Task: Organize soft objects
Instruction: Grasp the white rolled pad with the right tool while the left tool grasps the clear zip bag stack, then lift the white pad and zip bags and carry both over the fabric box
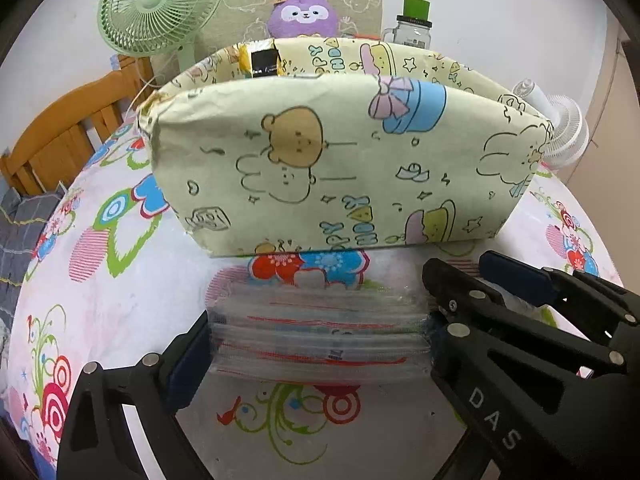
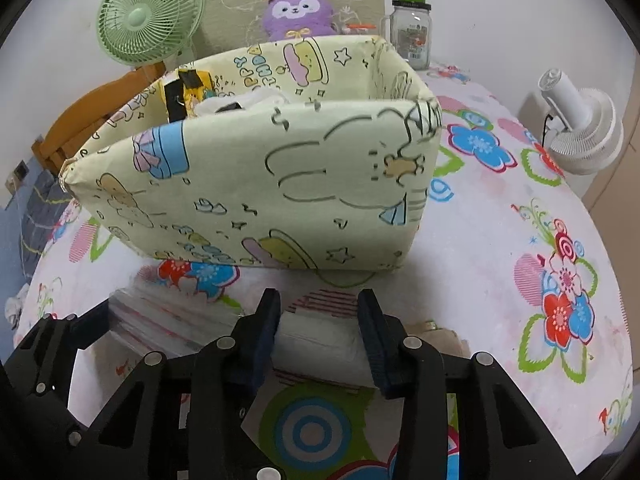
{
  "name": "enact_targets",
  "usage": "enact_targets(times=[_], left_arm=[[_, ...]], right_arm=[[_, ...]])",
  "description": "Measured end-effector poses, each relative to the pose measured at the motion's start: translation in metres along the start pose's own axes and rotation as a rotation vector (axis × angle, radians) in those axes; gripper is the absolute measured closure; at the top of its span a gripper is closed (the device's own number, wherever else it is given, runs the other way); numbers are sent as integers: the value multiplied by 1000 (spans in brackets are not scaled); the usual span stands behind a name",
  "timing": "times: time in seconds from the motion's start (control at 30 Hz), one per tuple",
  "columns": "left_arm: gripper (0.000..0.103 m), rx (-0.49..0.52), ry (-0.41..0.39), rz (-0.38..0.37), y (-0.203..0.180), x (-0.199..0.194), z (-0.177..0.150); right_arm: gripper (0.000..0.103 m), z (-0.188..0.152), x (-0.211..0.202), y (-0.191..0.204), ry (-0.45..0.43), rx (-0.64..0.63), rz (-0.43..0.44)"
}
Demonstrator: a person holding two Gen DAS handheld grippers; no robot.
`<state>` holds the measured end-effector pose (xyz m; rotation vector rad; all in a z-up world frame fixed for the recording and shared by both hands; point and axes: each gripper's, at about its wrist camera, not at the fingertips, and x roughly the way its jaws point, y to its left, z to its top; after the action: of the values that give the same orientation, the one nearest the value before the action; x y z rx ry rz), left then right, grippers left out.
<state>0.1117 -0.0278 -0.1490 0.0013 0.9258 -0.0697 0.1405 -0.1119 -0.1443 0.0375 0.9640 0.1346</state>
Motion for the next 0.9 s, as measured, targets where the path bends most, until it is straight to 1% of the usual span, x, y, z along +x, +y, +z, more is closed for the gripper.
enact_targets(times=[0.07, 0.13, 0.2, 0.3, 0.43, 0.63, 0.7, 0.77, 0.9], left_arm=[[4, 1, -7, -2, 0, -2, -1], [4, 0, -12, -4, 0, -5, -1], [4, -2, -17, -4, 1, -6, -1], [4, -4, -21, -6, 0, -8, -1], [4, 0, -23, -9, -2, -9, -2], [4, 8, -14, -10, -5, -6, -6], [4, 9, -1, -5, -6, -4, -8], [4, 9, 1, 2, -6, -3, -10], [4, 14, -3, 15, -7, -3, -12]], right_arm=[[59, -2, -3, 0, -8, 0, 0], [55, -3, -6, 0, -10, 3, -3], [43, -2, -7, -3, -14, 10, -20], [33, -4, -11, -9, -18, 30, -25], [32, -7, -16, -13, -22, 34, -33], [26, -11, -12, -20, -3, 47, -46], [19, -13, -9, -22, 12, 53, -63], [16, -15, -8, -21, 4, 38, -77], [17, -19, -8, -21, -20, 44, -84]])
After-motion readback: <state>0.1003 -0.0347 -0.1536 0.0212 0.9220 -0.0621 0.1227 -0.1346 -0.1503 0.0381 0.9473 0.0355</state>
